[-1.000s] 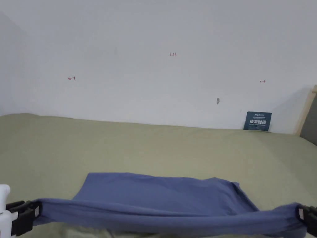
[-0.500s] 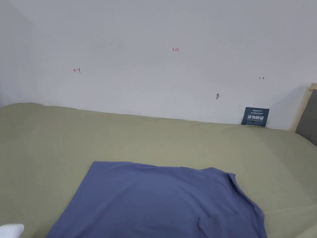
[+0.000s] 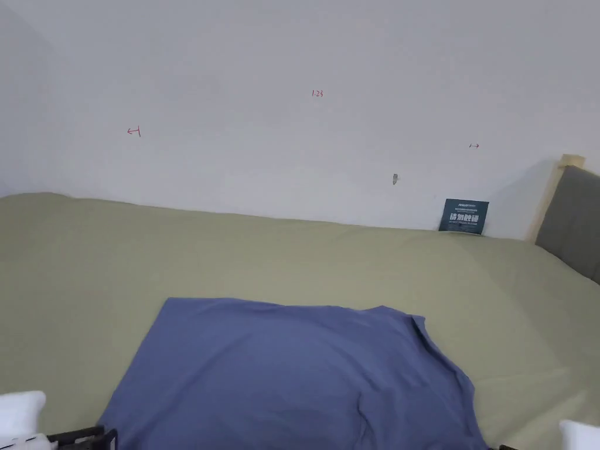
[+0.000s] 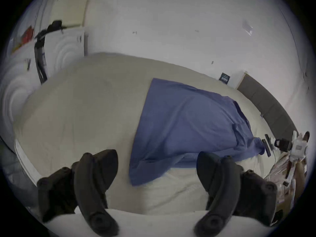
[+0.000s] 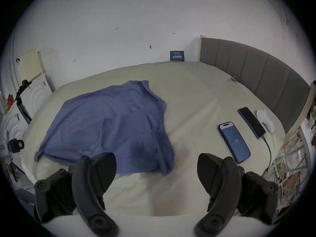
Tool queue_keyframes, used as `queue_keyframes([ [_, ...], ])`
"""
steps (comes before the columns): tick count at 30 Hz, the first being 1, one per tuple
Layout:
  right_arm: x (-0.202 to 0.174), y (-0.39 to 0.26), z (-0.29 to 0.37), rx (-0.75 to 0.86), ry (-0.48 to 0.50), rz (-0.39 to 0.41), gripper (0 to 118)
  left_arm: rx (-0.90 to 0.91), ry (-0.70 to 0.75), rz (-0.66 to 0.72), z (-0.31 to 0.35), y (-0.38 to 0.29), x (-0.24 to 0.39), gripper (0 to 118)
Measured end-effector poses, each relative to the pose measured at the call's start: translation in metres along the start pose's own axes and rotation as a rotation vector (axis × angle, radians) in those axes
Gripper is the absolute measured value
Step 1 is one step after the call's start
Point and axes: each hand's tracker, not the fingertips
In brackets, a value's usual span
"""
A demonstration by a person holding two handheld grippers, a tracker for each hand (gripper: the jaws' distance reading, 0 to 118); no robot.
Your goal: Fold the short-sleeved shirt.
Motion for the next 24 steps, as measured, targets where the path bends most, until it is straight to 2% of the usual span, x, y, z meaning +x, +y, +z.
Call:
queue_keyframes([
  [1,-0.005,-0.006,0.002,-0.003,0.007,0.004,56,-0.003,0.001,-0.006,0.002,-0.001,0.009,49],
  [2,-0.009,-0.011,0.002,-0.004,0.022,0.009,45,-0.004,0.001,-0.015,0.005,-0.004,0.019,38],
  [3,-0.015,-0.019,0.002,-0.006,0.033,0.025,45,-0.011,0.000,-0.022,0.004,-0.008,0.026,38],
  [4,-0.019,-0.026,0.000,-0.016,0.029,0.036,3,-0.012,0.006,-0.033,0.002,-0.013,0.029,2],
  [5,-0.024,-0.032,-0.001,-0.014,0.002,0.053,0,0.004,0.002,-0.026,0.004,-0.021,0.029,0],
  [8,-0.030,-0.040,-0.001,-0.052,0.054,0.092,0,-0.032,-0.029,-0.027,0.004,-0.029,0.024,0],
  [10,-0.034,-0.040,0.001,0.006,0.042,0.126,0,-0.016,0.012,-0.044,0.007,-0.033,0.021,0],
  [12,-0.036,-0.038,0.003,0.027,0.051,0.105,0,-0.026,0.023,-0.043,0.007,-0.036,0.014,0],
  [14,-0.036,-0.038,0.001,0.025,0.104,0.044,0,-0.036,0.021,-0.024,0.006,-0.039,0.008,0],
  [18,-0.038,-0.042,-0.004,0.005,0.111,0.065,0,-0.043,0.037,-0.038,-0.002,-0.044,0.000,0],
  [19,-0.038,-0.043,-0.007,0.002,0.111,0.073,0,-0.034,0.048,-0.051,-0.003,-0.046,-0.001,2],
  [20,-0.037,-0.044,-0.010,-0.004,0.111,0.075,0,-0.030,0.052,-0.056,-0.004,-0.047,-0.002,23],
  [22,-0.032,-0.045,-0.012,-0.018,0.110,0.065,0,-0.045,0.031,-0.050,-0.012,-0.049,-0.010,92],
  [23,-0.035,-0.044,-0.005,-0.023,0.110,0.059,0,-0.081,-0.009,-0.033,-0.017,-0.051,-0.014,112],
  [24,-0.033,-0.044,-0.004,-0.032,0.109,0.049,0,-0.091,-0.035,-0.020,-0.020,-0.056,-0.017,111],
])
